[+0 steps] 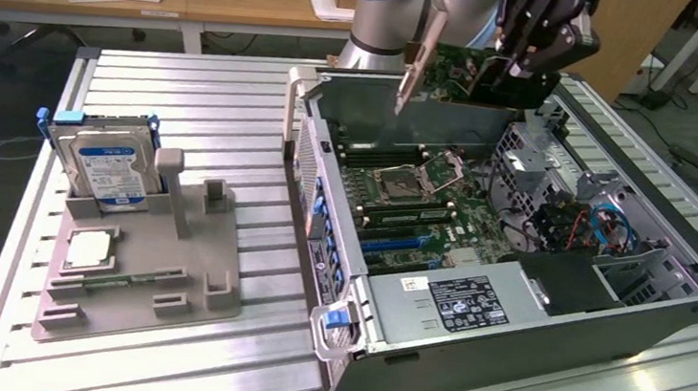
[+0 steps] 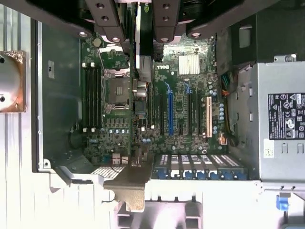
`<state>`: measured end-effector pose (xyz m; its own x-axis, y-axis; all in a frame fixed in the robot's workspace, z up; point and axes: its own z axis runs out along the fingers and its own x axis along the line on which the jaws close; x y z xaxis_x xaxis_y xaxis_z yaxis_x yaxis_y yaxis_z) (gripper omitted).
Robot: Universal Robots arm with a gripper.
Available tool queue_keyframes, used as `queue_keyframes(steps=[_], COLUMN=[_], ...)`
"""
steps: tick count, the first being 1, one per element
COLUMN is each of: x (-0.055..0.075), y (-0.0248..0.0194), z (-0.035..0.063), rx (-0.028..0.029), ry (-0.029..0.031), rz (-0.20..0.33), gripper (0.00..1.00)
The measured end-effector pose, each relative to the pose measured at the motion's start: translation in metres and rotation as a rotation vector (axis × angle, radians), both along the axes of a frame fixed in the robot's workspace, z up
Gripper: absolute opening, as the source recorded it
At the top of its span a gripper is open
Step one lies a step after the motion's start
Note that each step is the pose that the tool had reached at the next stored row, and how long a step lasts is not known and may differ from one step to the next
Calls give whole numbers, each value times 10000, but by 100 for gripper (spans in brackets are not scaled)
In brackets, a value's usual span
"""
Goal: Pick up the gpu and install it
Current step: 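Insert the gpu into the slot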
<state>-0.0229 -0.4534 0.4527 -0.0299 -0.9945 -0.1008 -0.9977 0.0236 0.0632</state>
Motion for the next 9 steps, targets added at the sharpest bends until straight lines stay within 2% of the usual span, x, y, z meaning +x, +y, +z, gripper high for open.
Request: queue_keyframes(steps=[3, 5, 7, 9], x=[0, 0, 0, 0], y=[0, 0, 0, 0], z=[-4, -9, -19, -41], rx=[-82, -146, -188, -196], ry=[-120, -222, -309, -361], rz=[196, 287, 313, 314], gripper=[27, 27, 27, 27])
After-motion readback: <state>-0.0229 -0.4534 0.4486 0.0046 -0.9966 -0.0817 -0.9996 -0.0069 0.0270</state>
